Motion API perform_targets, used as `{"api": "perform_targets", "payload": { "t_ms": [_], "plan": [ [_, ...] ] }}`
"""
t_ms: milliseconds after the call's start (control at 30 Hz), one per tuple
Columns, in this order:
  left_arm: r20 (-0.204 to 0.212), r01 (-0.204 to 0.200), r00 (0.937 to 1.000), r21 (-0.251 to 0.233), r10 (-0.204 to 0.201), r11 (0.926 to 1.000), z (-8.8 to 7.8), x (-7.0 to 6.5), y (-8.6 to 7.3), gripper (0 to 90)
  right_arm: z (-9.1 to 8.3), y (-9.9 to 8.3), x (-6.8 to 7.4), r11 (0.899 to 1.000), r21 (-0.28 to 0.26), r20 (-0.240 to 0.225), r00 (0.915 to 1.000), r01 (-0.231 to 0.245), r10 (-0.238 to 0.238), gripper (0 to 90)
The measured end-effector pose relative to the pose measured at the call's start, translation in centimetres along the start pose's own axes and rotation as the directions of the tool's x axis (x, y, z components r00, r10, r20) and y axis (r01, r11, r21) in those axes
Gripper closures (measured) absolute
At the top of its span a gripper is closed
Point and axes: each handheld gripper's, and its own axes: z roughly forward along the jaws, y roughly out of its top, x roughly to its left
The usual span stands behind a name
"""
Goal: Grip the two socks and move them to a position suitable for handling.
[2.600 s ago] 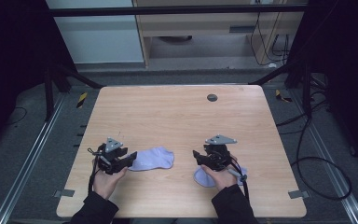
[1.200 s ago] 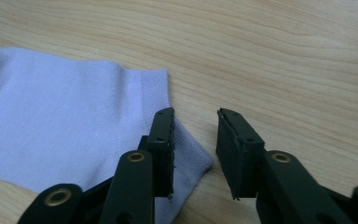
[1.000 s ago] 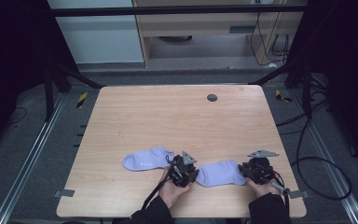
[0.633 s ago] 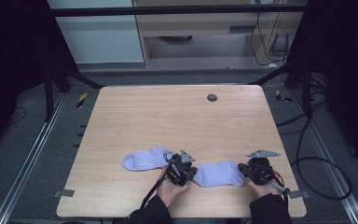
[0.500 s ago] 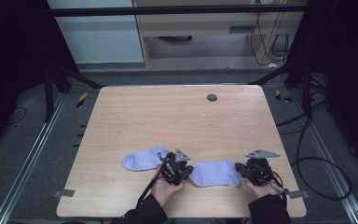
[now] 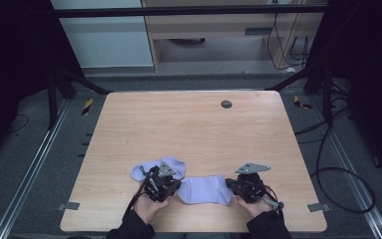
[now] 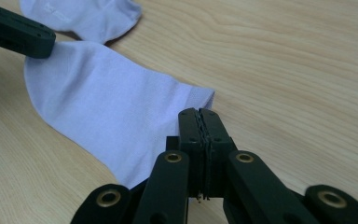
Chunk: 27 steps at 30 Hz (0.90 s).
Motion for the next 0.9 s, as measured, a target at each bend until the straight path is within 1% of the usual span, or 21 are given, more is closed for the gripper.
{"api": "perform_targets", "payload": {
  "t_ms": [33, 133, 233, 367, 500, 533, 600, 667, 733, 800, 900],
  "plan": [
    [-0.005, 0.003, 1.0000, 0.005, -0.003, 1.0000, 0.0, 0.2, -0.2, 88.9, 0.3, 0.0, 0.2, 1.000, 0.004, -0.003, 0.9999, 0.011, -0.011, 89.4],
    [-0.003, 0.012, 0.9999, 0.021, -0.012, 0.9997, 0.0, 0.5, -0.7, 88.9, 0.9, -0.1, 0.6, 1.000, 0.026, -0.006, 0.9999, 0.009, -0.008, 89.3],
    [-0.002, 0.015, 0.9999, 0.041, -0.015, 0.9990, 0.4, 0.5, -1.0, 88.7, 1.2, -0.5, 0.6, 0.999, 0.045, -0.007, 1.0000, 0.005, -0.004, 89.3],
    [-0.001, 0.010, 1.0000, 0.059, -0.010, 0.9982, 0.8, 0.5, -1.4, 88.3, 1.4, -0.8, 0.6, 0.998, 0.061, -0.004, 0.9999, 0.011, -0.011, 89.2],
    [-0.006, 0.008, 1.0000, 0.049, -0.008, 0.9988, 1.0, 0.7, -1.6, 85.7, 1.5, -1.0, 0.6, 0.997, 0.069, 0.009, 0.9997, 0.021, -0.021, 88.8],
    [-0.008, 0.010, 0.9999, 0.049, -0.010, 0.9987, 0.9, 0.7, -1.6, 84.5, 1.5, -1.1, 0.6, 0.998, 0.066, 0.010, 0.9998, 0.017, -0.018, 88.4],
    [-0.018, 0.017, 0.9997, 0.028, -0.016, 0.9995, 0.6, 0.8, -1.5, 79.9, 1.4, -1.1, 0.5, 0.998, 0.064, 0.015, 0.9998, 0.007, -0.008, 84.5],
    [-0.031, 0.016, 0.9994, 0.000, -0.016, 0.9999, 0.1, 1.1, -1.3, 71.6, 1.3, -1.1, 0.4, 0.999, 0.052, 0.030, 0.9995, 0.013, -0.014, 79.6],
    [-0.046, 0.021, 0.9987, -0.030, -0.023, 0.9993, -0.7, 1.5, -1.2, 66.4, 1.0, -1.0, 0.2, 0.999, 0.034, 0.034, 0.9994, 0.004, -0.005, 74.9],
    [-0.062, 0.030, 0.9975, -0.057, -0.034, 0.9979, -1.5, 2.1, -1.0, 63.0, 0.6, -0.6, 0.1, 1.000, 0.002, 0.043, 0.9991, -0.002, 0.002, 71.6],
    [-0.094, 0.055, 0.9935, -0.100, -0.065, 0.9934, -2.7, 3.3, -0.9, 58.7, 0.2, 0.1, 0.0, 0.999, -0.033, 0.044, 0.9990, -0.006, 0.007, 65.8]
  ]
}}
